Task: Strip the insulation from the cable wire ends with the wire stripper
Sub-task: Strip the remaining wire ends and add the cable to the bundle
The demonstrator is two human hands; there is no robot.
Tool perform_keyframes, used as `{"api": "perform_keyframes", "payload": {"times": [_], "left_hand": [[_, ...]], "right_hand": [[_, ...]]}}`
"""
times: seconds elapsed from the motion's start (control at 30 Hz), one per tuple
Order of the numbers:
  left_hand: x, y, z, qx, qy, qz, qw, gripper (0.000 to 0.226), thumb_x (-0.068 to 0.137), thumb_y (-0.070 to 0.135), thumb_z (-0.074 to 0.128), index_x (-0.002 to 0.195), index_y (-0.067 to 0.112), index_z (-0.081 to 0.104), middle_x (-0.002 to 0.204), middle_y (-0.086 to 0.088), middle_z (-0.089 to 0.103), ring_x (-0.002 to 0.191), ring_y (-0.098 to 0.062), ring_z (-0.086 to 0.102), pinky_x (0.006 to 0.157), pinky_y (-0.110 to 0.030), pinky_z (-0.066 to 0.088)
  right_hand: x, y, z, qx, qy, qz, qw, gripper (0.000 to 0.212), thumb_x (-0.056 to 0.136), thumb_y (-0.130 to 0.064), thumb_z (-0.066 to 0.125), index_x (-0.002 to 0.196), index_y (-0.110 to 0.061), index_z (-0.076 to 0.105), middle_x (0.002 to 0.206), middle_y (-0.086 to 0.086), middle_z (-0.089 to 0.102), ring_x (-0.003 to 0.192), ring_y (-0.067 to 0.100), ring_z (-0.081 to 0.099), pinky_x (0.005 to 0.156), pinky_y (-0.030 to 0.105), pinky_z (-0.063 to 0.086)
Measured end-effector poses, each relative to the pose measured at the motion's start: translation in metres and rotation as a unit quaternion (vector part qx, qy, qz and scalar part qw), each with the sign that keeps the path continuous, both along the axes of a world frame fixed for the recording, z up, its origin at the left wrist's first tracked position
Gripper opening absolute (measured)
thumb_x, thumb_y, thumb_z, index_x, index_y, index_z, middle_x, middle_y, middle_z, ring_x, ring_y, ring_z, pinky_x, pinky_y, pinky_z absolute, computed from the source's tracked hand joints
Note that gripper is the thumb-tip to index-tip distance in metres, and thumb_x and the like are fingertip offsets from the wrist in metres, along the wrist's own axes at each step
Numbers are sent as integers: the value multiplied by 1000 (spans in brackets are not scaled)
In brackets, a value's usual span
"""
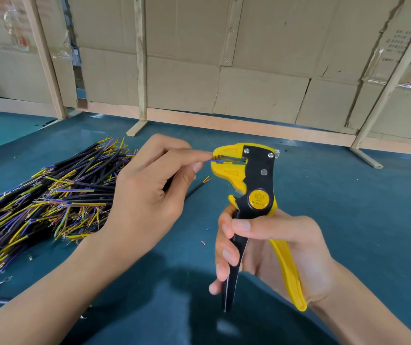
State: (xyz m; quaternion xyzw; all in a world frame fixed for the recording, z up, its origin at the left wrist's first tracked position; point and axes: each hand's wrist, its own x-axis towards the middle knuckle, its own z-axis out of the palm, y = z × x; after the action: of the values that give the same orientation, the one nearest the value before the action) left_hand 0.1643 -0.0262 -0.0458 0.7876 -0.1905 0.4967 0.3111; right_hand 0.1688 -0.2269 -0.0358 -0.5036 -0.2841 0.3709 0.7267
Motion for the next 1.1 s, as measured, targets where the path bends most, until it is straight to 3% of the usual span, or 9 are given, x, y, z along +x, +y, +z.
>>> {"api": "perform_keyframes", "payload": {"times": [0.33,0.6,0.77,0.93,1.03,1.1], "left_hand": [[-3,-2,2,-2,-8,7,1000,19,95,0,64,110,5,75,96,-8,64,86,-14,59,75,-24,46],[-7,-5,5,-13,-18,-6,1000,20,95,1,64,112,8,74,97,-6,63,87,-4,57,76,-15,42],[-4,-4,3,-4,-18,-12,1000,22,94,-1,66,113,6,74,96,-8,63,82,-12,58,74,-20,45],[0,0,2,-4,-2,-4,1000,21,94,-2,65,109,8,76,96,-7,64,79,-16,60,72,-26,47],[8,26,8,-70,22,55,996,20,95,1,64,108,11,77,100,-4,65,80,-11,62,72,-25,49],[10,41,10,-99,35,93,990,20,97,6,63,110,13,76,102,-2,65,87,2,59,74,-16,47]], "right_hand": [[-2,2,1,-15,-11,-23,1000,16,82,-18,65,71,-7,59,58,12,51,54,30,57,62,48,57],[-4,1,6,-17,-43,-45,998,19,78,-16,67,64,-9,56,51,8,49,46,27,53,54,41,55],[-2,3,1,-22,-14,-117,993,30,69,-19,71,55,-14,45,42,5,36,35,21,41,40,26,45],[1,2,-4,-18,-27,-129,991,30,68,-19,72,56,-14,46,44,5,36,37,21,40,41,27,45],[8,-9,6,31,-31,-165,985,41,58,-22,83,56,-15,43,44,2,33,38,21,37,39,28,45],[13,-20,16,52,-43,-199,978,43,55,-30,86,57,-17,45,45,0,33,40,20,38,40,31,45]]}}
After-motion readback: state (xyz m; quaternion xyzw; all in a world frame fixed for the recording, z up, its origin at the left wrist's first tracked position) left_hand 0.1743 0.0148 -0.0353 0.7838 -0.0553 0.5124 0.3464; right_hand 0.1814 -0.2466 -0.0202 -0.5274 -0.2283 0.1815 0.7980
